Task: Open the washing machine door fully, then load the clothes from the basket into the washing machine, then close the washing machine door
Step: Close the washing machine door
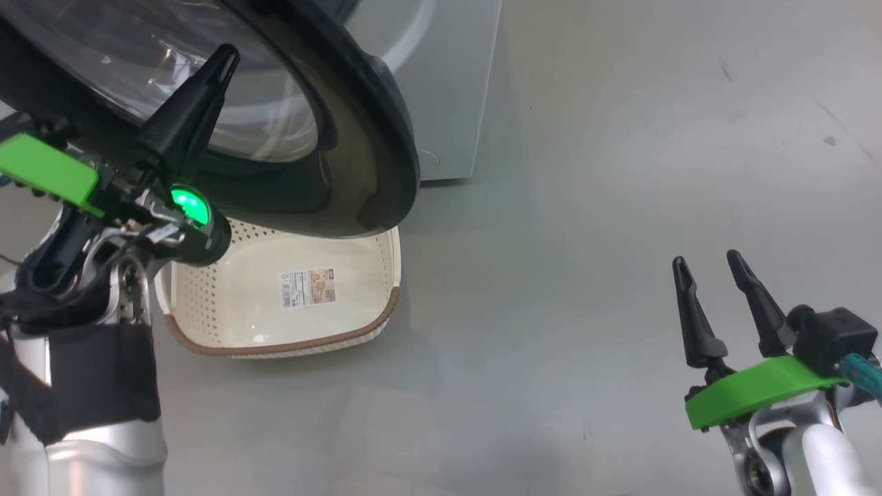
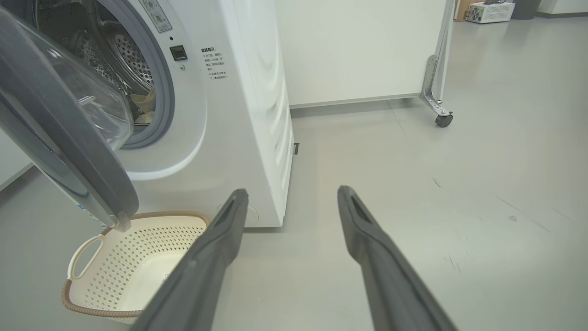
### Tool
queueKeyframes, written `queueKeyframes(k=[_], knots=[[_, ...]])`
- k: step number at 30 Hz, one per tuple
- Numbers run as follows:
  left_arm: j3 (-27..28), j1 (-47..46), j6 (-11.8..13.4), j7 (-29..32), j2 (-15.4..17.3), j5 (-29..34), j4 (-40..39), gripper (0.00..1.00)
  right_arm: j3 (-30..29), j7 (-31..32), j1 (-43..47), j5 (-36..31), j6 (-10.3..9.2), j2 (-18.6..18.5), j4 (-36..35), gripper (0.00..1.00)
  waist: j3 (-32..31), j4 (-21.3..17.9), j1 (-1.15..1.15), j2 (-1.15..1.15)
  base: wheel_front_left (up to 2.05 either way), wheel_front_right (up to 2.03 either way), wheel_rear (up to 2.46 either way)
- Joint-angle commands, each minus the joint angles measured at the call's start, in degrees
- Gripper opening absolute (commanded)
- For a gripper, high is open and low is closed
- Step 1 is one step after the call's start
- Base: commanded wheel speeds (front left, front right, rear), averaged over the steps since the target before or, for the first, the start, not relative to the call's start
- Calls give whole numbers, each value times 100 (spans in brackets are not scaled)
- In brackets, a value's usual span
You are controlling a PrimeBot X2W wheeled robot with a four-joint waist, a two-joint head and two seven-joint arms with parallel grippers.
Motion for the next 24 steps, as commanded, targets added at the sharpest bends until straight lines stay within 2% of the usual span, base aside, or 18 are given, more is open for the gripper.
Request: queueKeyframes(k=[1, 9, 10, 11, 12, 13, 20, 24], knots=[[129, -35, -41, -27, 161, -51, -251, 0, 87, -55, -219, 35, -16, -38, -160, 100, -30, 37, 0, 0, 0, 0, 0], [21, 671, -41, -532, 161, -12, -902, 0, -19, -100, -199, 19, -16, -38, -80, 100, -271, 243, 0, 0, 0, 0, 0], [3, 768, -41, -643, 161, 8, -988, 24, -34, -100, -182, 15, -16, -38, -71, 100, -307, 268, 0, 0, 0, 0, 0], [-26, 861, -41, -737, 161, -9, -1072, 42, -50, -99, -164, 11, -16, -38, -64, 100, -344, 293, 0, 0, 0, 0, 0], [-59, 962, -41, -825, 161, 1, -1159, 73, -67, -99, -144, 7, -16, -38, -57, 100, -385, 318, 0, 0, 0, 0, 0], [-106, 1062, -41, -902, 161, 47, -1251, 100, -83, -96, -121, 4, -16, -38, -56, 100, -416, 343, 0, 0, 0, 0, 0], [-384, 1741, -41, -1584, 161, 485, -1792, 100, -170, -64, 41, -32, -16, -38, -34, 100, -710, 489, 0, 0, 0, 0, 0], [-594, 2104, -41, -2013, 259, 1293, -1985, 100, -222, -27, 140, -60, -16, -38, -53, 100, -861, 561, 0, 0, 0, 0, 0]])
